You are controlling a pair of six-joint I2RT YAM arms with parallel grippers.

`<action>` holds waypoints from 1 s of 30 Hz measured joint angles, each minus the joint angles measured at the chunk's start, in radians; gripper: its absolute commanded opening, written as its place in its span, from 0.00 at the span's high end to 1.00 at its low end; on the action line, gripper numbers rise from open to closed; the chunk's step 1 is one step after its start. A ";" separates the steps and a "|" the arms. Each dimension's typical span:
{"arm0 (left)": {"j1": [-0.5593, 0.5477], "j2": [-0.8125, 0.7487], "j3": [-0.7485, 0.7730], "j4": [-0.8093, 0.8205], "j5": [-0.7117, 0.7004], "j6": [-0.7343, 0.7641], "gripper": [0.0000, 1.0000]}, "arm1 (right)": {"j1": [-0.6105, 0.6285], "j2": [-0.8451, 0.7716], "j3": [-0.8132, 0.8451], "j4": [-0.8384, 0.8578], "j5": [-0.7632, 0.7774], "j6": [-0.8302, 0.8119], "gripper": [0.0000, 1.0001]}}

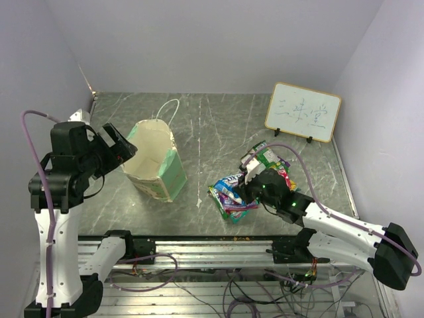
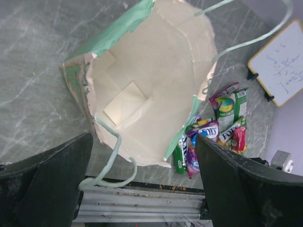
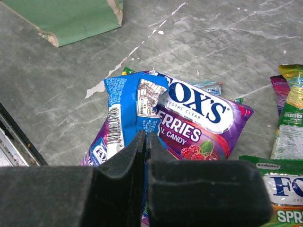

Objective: Take the snacks out of the paper bag

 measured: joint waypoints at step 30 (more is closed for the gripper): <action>0.000 0.092 0.306 -0.014 -0.062 0.195 0.00 | 0.000 0.124 0.415 -0.242 0.246 0.062 0.00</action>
